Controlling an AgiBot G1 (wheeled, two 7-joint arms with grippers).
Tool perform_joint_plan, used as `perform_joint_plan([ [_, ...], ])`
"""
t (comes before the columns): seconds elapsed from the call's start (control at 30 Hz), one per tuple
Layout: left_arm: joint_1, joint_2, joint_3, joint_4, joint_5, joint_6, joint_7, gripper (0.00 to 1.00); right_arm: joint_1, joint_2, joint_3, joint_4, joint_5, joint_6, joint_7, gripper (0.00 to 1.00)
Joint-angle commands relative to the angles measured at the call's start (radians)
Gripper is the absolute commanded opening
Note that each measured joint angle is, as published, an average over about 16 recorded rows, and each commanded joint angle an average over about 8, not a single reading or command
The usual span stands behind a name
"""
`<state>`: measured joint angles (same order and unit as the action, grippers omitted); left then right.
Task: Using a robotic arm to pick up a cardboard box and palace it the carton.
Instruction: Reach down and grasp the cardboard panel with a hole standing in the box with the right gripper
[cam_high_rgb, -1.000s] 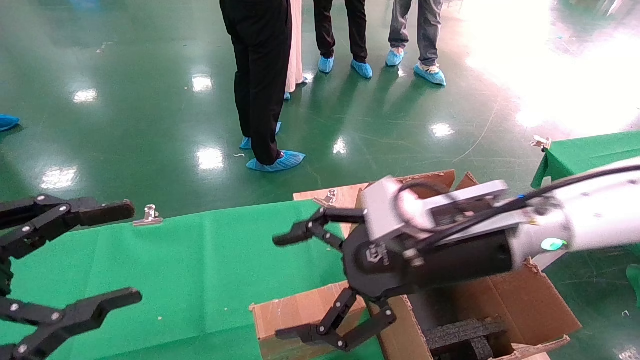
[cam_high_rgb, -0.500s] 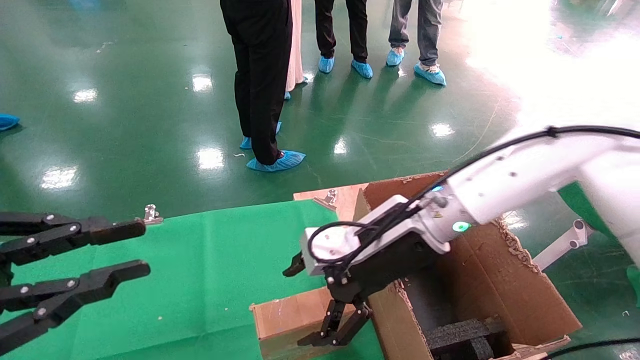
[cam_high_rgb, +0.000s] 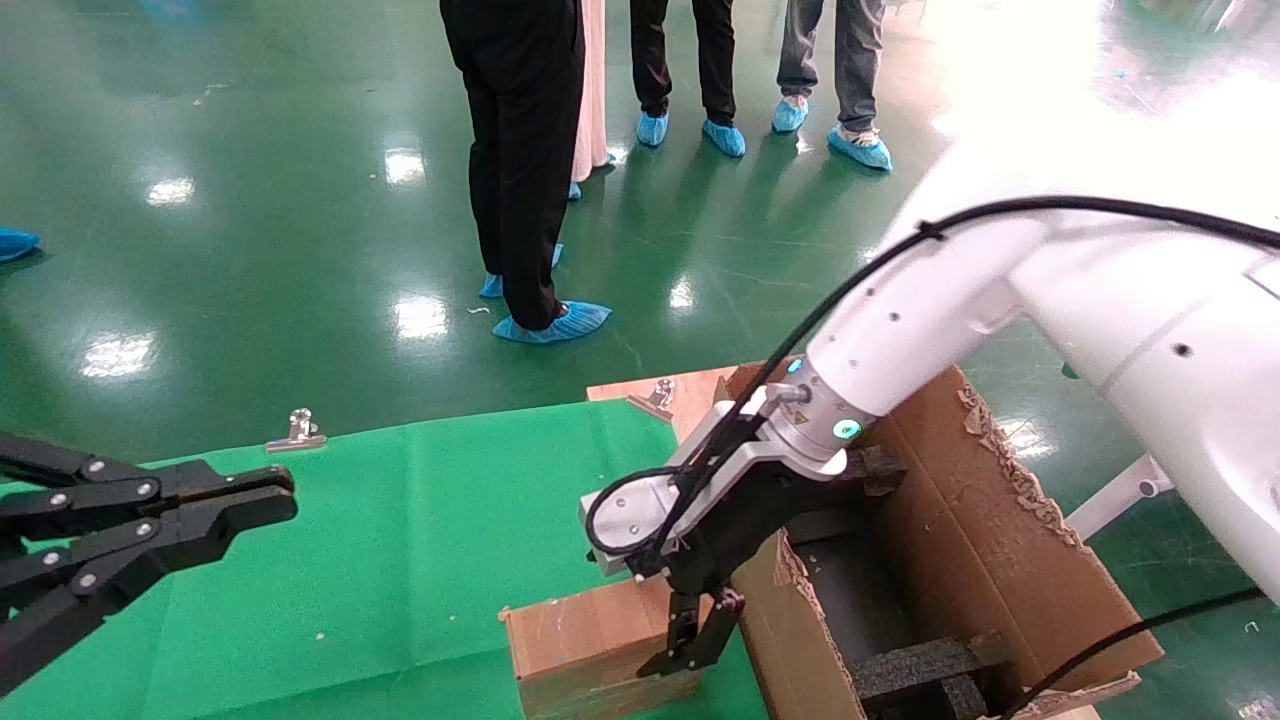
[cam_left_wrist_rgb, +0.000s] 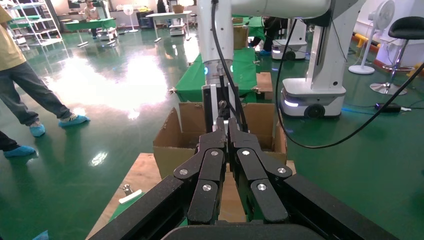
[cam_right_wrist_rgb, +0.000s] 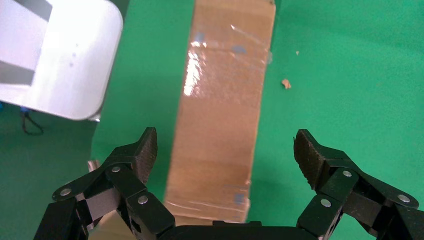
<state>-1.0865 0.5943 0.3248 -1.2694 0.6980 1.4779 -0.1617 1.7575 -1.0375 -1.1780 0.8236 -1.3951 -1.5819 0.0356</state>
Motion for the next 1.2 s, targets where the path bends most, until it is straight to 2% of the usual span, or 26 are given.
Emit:
perform_joint_plan([
  [0.03,0.0,0.0,0.0,0.0,0.0,0.0,0.0,0.94,0.017,-0.024,-0.029,-0.031,-0.011,0.002,-0.026,1.0],
  [0.07,0.0,0.0,0.0,0.0,0.0,0.0,0.0,1.0,0.021,-0.03,-0.037,-0.04,-0.013,0.003,-0.033,1.0],
  [0.13,0.0,0.0,0.0,0.0,0.0,0.0,0.0,1.0,0.029,-0.044,-0.052,-0.062,-0.013,0.003,-0.048,1.0],
  [0.17,0.0,0.0,0.0,0.0,0.0,0.0,0.0,1.0,0.032,-0.049,-0.058,-0.071,-0.013,0.004,-0.054,0.92],
  [0.4,0.0,0.0,0.0,0.0,-0.001,0.0,0.0,1.0,0.041,-0.062,-0.073,-0.093,-0.01,0.005,-0.065,0.04],
  [0.43,0.0,0.0,0.0,0.0,-0.001,0.0,0.0,1.0,0.041,-0.061,-0.072,-0.091,-0.01,0.005,-0.064,0.0],
  [1.2,0.0,0.0,0.0,0.0,-0.001,0.0,0.0,1.0,0.03,-0.048,-0.055,-0.071,-0.008,0.004,-0.054,0.0],
])
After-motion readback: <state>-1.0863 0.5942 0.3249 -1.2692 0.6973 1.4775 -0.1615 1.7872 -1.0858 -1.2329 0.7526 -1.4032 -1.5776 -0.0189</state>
